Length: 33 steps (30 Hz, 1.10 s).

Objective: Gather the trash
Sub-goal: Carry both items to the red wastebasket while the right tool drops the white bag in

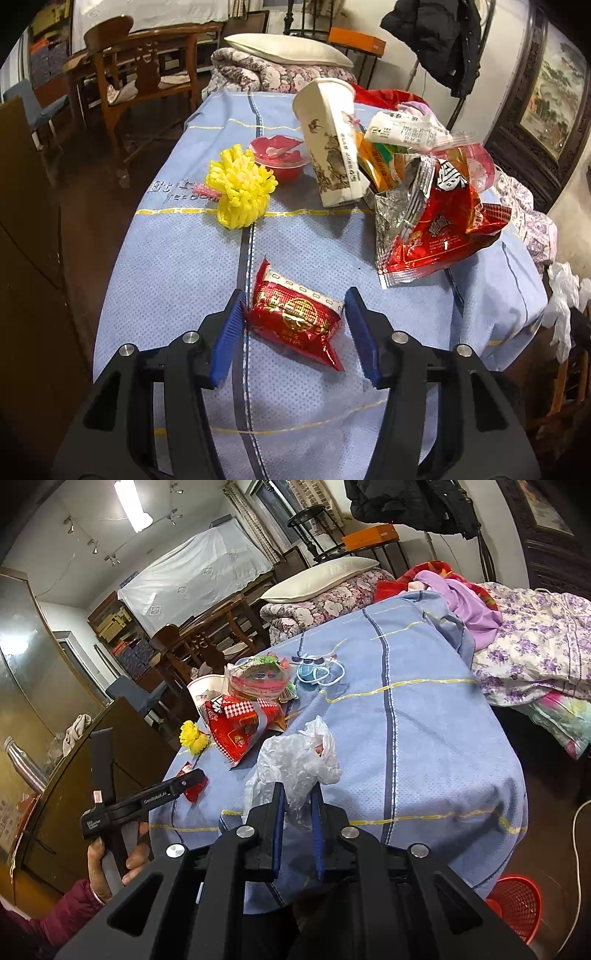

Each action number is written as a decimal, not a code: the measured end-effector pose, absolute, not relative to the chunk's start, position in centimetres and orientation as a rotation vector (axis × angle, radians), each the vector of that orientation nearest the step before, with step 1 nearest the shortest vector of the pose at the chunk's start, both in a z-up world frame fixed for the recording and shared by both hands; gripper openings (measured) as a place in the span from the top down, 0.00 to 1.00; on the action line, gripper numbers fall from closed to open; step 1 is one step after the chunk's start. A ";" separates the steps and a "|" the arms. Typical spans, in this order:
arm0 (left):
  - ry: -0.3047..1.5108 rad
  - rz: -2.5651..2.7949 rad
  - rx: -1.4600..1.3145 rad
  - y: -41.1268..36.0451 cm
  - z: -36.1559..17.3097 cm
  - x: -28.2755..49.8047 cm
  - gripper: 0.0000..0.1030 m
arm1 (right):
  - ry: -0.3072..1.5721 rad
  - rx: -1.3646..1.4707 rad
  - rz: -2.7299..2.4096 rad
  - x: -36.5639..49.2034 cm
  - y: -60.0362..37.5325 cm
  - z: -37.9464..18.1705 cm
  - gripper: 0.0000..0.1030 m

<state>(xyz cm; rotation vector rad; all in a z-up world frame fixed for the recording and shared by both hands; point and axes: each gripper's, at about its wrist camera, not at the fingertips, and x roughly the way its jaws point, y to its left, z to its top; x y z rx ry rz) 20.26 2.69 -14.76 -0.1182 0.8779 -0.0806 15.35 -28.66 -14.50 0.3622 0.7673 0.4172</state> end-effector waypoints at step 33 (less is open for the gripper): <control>0.760 -0.497 0.031 -11.0 -8.2 15.3 0.52 | 0.771 0.426 0.191 11.6 -39.2 -14.1 0.85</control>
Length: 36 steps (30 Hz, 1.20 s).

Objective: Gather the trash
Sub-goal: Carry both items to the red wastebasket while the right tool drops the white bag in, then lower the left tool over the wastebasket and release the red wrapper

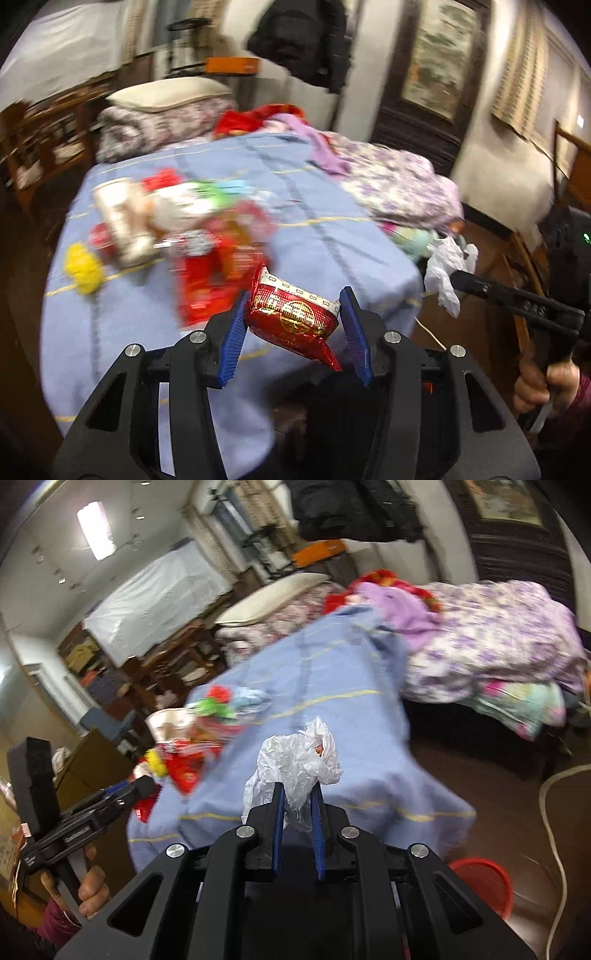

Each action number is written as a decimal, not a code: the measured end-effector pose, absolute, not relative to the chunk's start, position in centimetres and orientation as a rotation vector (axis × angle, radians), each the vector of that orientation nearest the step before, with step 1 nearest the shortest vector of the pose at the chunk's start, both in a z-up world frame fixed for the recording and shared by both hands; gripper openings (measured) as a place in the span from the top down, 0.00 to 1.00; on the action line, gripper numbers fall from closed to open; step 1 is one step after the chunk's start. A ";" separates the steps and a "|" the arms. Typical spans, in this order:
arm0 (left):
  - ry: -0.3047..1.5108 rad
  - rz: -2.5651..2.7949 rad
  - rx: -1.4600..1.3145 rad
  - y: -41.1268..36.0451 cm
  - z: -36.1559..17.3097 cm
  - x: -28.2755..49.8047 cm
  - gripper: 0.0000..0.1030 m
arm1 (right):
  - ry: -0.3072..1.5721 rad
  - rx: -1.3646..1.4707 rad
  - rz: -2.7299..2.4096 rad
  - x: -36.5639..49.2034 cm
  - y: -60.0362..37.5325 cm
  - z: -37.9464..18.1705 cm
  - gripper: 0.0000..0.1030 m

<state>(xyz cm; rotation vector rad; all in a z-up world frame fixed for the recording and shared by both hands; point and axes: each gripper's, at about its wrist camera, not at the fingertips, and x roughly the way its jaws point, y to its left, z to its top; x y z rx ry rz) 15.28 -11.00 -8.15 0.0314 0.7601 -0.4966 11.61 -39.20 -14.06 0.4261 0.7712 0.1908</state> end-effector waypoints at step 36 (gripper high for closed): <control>1.100 -0.969 0.365 -36.1 -18.7 12.9 0.50 | 0.678 0.801 -0.247 3.5 -56.5 -20.6 0.19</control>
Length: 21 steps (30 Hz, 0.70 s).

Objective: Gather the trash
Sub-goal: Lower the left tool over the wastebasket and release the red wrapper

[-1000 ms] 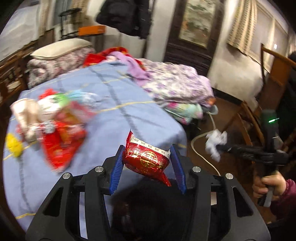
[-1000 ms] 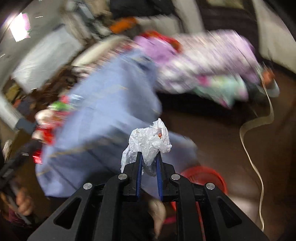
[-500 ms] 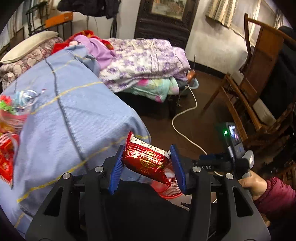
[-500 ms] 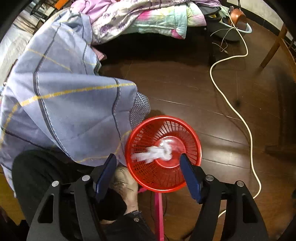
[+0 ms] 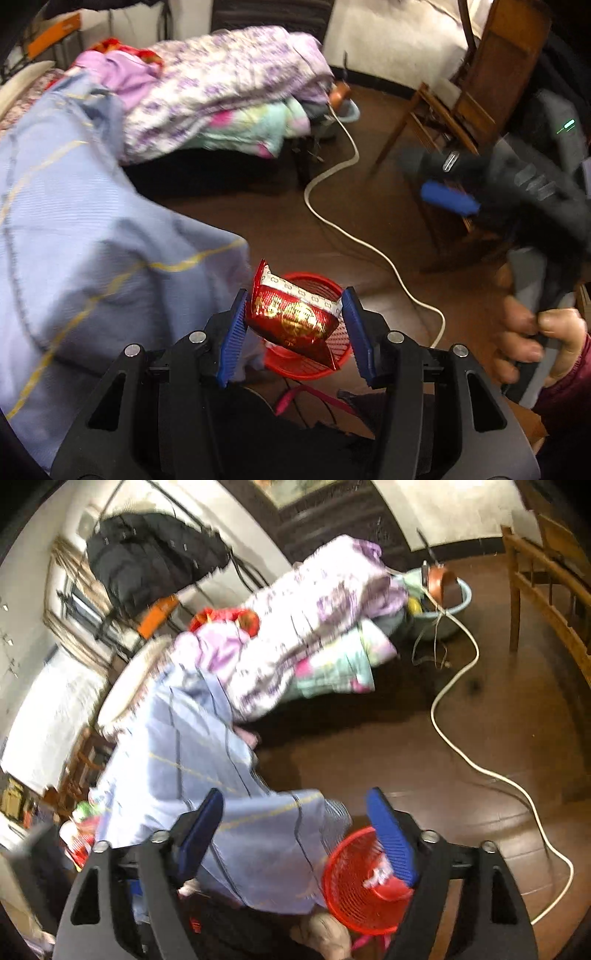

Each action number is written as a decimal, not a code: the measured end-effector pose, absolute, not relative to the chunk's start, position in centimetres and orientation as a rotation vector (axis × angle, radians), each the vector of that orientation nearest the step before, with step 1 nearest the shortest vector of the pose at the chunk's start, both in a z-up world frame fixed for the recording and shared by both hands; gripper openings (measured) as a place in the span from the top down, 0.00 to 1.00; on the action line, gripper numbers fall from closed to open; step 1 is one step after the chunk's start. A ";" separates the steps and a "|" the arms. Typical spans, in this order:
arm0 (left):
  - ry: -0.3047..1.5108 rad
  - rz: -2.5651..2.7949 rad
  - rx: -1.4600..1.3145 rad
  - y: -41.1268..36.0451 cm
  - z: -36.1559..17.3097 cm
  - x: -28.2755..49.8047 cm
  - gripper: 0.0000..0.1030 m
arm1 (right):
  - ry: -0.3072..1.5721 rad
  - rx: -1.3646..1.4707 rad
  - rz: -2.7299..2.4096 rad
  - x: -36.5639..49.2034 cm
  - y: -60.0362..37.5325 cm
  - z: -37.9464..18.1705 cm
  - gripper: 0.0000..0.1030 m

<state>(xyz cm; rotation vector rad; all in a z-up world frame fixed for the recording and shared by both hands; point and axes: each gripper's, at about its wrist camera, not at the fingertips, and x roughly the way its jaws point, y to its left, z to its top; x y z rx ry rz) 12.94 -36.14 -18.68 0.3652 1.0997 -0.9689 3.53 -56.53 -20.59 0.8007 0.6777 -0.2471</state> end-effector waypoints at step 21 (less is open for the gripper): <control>1.037 -0.839 0.289 -33.0 -15.7 14.5 0.22 | 0.684 0.716 -0.189 4.5 -54.9 -17.8 0.12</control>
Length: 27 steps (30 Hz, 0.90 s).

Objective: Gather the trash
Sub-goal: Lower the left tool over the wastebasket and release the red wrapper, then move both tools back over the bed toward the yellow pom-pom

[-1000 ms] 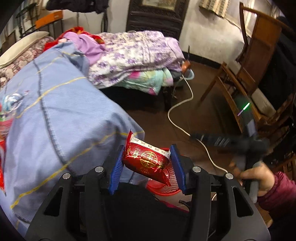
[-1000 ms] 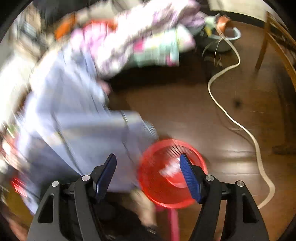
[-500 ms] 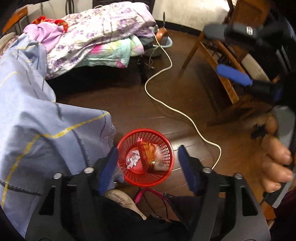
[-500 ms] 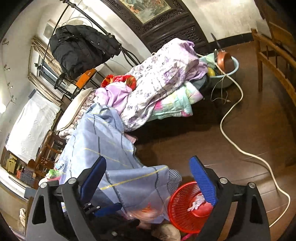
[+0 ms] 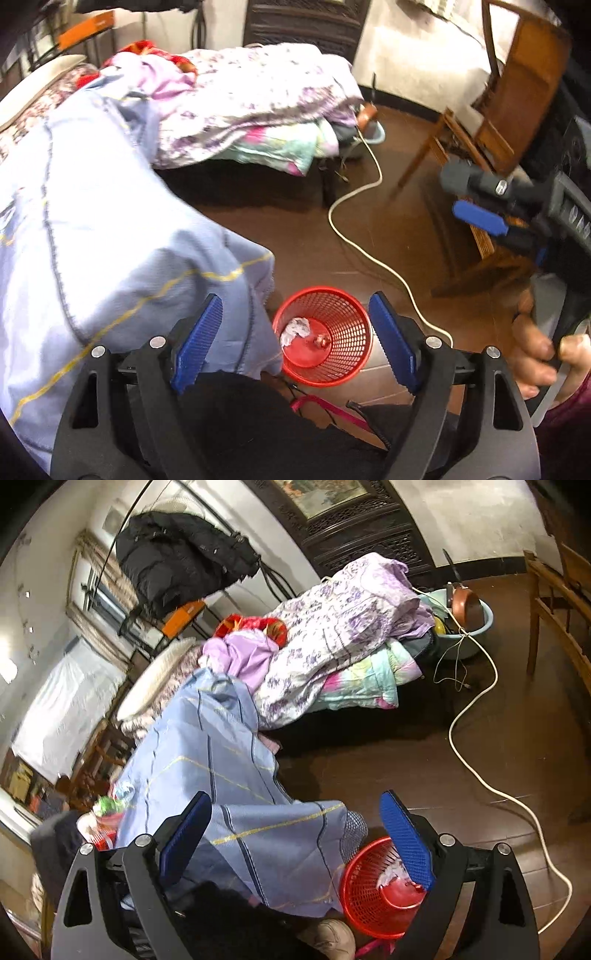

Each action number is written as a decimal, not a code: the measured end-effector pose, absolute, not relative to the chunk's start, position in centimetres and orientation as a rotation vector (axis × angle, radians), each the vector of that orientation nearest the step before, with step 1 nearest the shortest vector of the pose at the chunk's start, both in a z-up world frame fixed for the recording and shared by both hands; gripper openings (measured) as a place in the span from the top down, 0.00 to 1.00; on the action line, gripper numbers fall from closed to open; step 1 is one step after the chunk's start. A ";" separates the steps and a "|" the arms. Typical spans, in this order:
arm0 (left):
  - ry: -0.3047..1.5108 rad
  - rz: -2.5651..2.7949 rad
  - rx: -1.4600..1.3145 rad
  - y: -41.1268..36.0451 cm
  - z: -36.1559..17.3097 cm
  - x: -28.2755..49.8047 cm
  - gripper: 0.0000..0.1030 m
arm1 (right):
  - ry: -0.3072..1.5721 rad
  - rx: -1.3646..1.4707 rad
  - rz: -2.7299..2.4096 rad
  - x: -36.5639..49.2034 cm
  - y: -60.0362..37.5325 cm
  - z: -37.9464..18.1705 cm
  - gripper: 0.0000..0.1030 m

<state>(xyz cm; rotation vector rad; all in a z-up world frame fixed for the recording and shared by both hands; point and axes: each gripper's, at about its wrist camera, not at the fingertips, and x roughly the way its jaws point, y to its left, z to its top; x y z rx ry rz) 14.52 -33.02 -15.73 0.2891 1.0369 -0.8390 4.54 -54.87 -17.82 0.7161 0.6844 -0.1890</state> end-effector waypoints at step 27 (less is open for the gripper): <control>0.847 -0.412 -0.026 -10.1 -10.0 17.3 0.15 | 0.745 0.471 0.061 8.9 -39.7 -13.0 0.10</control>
